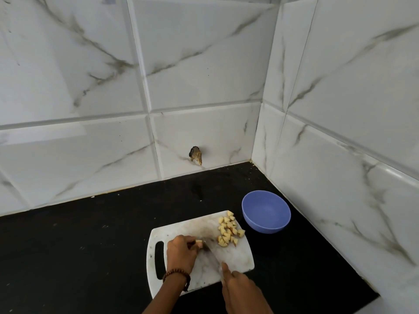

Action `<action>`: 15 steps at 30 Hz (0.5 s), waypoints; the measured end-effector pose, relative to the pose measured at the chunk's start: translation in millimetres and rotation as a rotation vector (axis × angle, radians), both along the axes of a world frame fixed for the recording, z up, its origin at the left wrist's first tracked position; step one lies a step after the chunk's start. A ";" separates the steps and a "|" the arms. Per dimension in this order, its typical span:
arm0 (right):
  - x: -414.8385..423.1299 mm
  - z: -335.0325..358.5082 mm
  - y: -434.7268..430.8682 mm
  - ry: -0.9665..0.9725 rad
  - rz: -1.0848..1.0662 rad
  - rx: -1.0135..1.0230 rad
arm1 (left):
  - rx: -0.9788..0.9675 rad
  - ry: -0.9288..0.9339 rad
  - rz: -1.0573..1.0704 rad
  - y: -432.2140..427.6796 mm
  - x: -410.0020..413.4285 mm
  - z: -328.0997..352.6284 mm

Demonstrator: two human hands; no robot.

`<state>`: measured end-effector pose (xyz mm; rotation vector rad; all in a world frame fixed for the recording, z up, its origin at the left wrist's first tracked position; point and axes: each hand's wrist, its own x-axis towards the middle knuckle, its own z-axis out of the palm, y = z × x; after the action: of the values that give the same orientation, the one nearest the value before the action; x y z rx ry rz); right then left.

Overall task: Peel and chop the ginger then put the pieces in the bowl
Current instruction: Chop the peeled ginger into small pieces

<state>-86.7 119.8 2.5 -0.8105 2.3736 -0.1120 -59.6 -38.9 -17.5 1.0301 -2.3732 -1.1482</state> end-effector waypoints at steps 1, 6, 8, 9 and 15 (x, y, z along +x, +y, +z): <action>0.0 3.4 3.3 0.004 0.015 -0.003 | -0.001 0.001 -0.001 -0.7 -0.2 0.5; 5.5 16.0 19.8 0.106 0.078 -0.051 | 0.005 -0.033 -0.020 -0.5 2.1 4.3; 6.8 17.7 25.6 0.121 0.102 -0.046 | 0.010 -0.038 -0.018 1.1 4.0 3.8; 6.6 18.5 28.3 0.124 0.110 -0.045 | 0.012 -0.033 -0.018 1.1 4.1 2.2; 8.9 19.5 45.8 0.177 0.071 -0.253 | 0.002 -0.011 -0.022 3.4 6.6 1.6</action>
<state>-77.8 165.6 22.0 -1.0607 2.5255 -0.3298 -53.0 -35.5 -15.9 1.0163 -2.3984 -1.1562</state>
